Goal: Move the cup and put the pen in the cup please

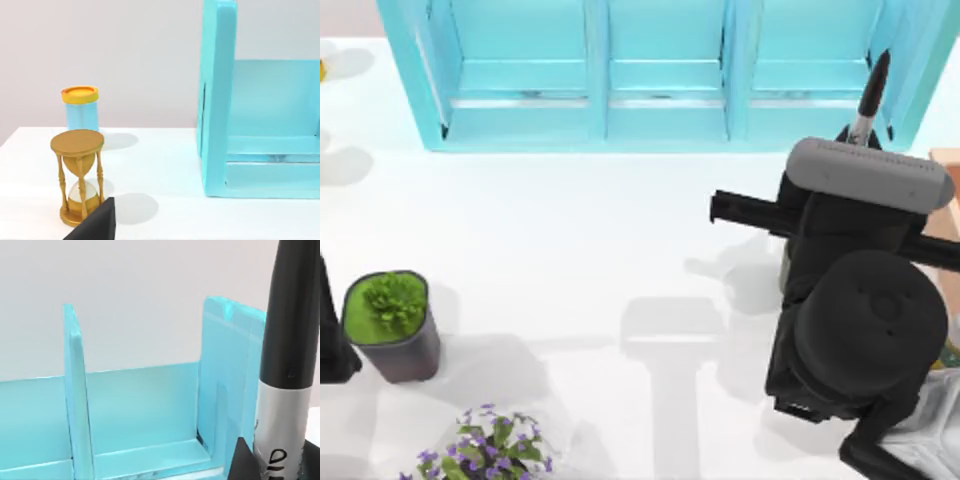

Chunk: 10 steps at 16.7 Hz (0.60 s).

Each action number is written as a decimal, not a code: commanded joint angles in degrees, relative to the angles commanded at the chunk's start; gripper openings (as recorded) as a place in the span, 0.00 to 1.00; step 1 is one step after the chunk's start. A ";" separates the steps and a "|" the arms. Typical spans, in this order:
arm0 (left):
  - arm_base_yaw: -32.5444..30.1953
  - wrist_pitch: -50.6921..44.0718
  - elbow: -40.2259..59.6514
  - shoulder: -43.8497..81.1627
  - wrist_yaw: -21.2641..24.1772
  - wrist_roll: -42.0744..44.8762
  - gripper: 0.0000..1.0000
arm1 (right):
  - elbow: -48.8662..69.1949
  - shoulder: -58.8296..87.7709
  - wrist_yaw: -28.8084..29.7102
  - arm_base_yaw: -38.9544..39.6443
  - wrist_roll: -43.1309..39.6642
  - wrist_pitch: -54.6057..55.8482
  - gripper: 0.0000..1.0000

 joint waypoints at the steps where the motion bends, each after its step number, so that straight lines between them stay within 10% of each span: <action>1: 0.00 0.00 0.00 0.00 0.00 0.00 1.00 | 0.16 0.27 -0.08 -0.31 0.10 -0.09 0.00; 10: 0.00 0.00 0.00 0.00 0.00 0.00 1.00 | 1.05 3.20 -4.18 -4.37 1.86 0.55 0.00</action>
